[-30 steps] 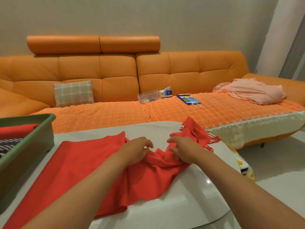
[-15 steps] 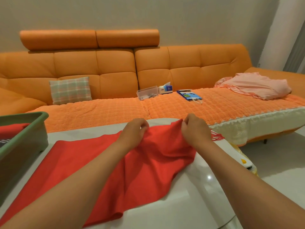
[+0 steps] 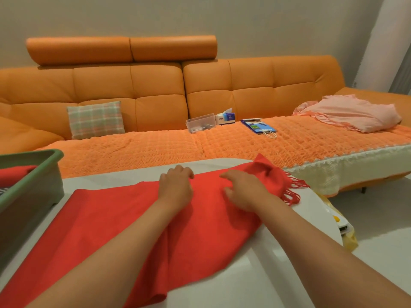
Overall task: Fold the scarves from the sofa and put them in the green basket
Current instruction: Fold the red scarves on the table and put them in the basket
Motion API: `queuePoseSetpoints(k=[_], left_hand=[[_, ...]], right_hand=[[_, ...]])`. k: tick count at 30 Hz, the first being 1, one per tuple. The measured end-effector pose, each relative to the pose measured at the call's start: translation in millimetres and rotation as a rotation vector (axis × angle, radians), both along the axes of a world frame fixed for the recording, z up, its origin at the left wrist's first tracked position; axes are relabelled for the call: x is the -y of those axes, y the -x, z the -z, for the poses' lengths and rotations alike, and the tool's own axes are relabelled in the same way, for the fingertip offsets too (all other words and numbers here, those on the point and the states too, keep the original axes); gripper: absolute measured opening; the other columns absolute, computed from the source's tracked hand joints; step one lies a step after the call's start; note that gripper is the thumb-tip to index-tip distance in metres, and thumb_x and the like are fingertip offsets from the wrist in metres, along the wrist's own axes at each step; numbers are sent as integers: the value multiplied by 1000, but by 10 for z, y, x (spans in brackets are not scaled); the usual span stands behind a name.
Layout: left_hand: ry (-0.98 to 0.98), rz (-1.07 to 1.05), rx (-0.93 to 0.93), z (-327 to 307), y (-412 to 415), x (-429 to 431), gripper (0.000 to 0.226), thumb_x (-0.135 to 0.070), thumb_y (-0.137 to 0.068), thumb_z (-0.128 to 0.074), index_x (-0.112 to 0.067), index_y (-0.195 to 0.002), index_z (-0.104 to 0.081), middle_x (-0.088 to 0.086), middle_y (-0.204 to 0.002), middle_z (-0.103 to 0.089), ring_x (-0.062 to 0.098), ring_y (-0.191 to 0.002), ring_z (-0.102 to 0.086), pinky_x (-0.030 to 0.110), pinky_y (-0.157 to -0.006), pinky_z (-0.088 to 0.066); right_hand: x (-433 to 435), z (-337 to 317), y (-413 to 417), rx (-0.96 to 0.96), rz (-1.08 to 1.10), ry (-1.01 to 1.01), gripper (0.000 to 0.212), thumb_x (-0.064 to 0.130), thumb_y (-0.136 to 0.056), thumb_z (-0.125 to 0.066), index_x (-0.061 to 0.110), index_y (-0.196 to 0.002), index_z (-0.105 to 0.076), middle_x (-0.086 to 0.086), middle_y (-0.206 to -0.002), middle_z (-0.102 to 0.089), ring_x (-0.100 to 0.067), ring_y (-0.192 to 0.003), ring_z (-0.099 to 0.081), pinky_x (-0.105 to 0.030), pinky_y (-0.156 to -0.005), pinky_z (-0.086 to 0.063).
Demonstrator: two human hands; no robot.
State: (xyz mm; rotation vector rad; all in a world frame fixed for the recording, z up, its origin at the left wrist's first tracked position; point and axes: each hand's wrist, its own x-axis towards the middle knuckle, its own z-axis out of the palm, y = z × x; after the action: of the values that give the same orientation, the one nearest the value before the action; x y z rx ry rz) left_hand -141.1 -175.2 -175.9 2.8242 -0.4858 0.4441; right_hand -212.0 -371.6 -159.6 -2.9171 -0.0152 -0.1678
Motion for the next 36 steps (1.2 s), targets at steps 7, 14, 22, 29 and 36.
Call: queuePoseSetpoints(k=[7, 14, 22, 29, 36], left_hand=[[-232, -10, -422, 232, -50, -381, 70, -65, -98, -23, -31, -158, -9, 0, -166, -1, 23, -153, 2, 52, -121, 2], [-53, 174, 47, 19, 214, -267, 32, -36, -93, -53, -27, -123, -60, 2, -125, -58, 26, -120, -50, 38, -100, -36], [-185, 592, -137, -117, 1157, 240, 49, -70, -71, -67, -27, -86, -48, -12, -82, -53, 13, -74, -48, 31, -61, -30], [-25, 557, -114, -34, 1062, -52, 20, -43, -83, -63, -26, -92, -68, -8, -88, -57, 15, -83, -54, 27, -72, -37], [353, 369, -324, -47, 1032, -64, 39, -20, -99, -51, -20, -61, -42, -9, -54, -42, 4, -53, -37, 30, -57, -30]], right_hand=[[10, 120, 101, -152, -42, -154, 59, 37, -102, -47, 22, -156, -31, -8, -164, -23, -20, -152, -18, -36, -123, -15], [152, -80, 436, 37, -53, -65, 12, 17, -75, -58, 28, -71, -56, 7, -86, -59, -20, -89, -59, -27, -69, -37], [335, -4, 795, -95, -35, -131, 11, 23, -67, -57, 18, -61, -65, 2, -62, -64, -16, -61, -59, -30, -54, -47], [289, 94, 857, -11, -193, -173, 19, 32, -79, -70, 36, -97, -74, 14, -96, -59, -4, -90, -57, -17, -82, -43], [108, 195, 717, 94, -178, -76, 60, 72, -67, -52, 45, -118, -69, 18, -113, -60, -5, -109, -54, -35, -94, -42]])
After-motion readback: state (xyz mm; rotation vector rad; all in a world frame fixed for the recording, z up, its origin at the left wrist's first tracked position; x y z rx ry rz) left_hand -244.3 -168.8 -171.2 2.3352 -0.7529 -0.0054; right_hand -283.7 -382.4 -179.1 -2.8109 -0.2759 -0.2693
